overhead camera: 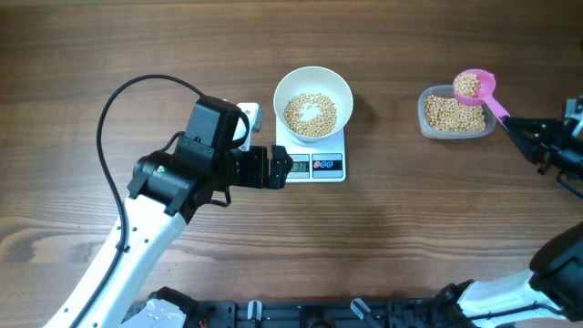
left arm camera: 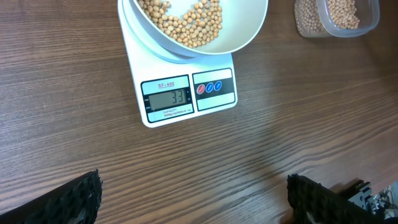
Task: Scoop item into bowl and weigh 150g on scale
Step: 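Lift the filled scoop and carry it over the bowl, then tilt the pink scoop over the white bowl to pour soybeans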
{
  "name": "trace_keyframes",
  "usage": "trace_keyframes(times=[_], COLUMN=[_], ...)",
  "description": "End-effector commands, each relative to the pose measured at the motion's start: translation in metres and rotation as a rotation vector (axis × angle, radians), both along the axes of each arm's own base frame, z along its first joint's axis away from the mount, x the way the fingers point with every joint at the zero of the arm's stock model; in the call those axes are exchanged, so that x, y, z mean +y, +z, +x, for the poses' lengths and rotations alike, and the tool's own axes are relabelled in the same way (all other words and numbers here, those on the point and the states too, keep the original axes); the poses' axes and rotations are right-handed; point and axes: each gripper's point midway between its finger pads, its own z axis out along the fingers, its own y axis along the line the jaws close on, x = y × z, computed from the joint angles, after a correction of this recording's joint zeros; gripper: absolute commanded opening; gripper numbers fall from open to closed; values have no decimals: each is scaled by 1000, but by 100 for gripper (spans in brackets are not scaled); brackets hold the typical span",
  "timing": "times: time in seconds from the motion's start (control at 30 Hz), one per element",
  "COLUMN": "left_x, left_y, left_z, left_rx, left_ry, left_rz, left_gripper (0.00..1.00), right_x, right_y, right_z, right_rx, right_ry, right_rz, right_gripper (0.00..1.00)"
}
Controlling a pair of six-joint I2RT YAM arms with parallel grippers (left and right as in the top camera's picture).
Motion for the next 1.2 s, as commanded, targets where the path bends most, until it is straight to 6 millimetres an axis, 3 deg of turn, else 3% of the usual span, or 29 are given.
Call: trace_keyframes(times=[0.0,0.3,0.57,0.87,1.03,1.17], left_x=[-2,-2,-2,-2,-2,-2], left_y=[-2,-2,-2,-2,-2,-2], left_z=[-1,-1,-1,-1,-1,-1], left_rx=[-1,-1,-1,-1,-1,-1], left_ry=[-26,-26,-26,-26,-26,-26], left_rz=[3,4,3,4,4,3], left_gripper=[100,100,100,100,100,100], right_x=[21,83,138,185,211,221], right_y=[9,37,37,-6,-4,-25], right_z=[9,24,31,36,36,40], right_rx=[-54,-152,-110,33,-29,10], right_ry=[52,201,354,476,547,542], right_rz=[65,197,234,-5,-67,-299], right_gripper=[4,4,4,4,4,5])
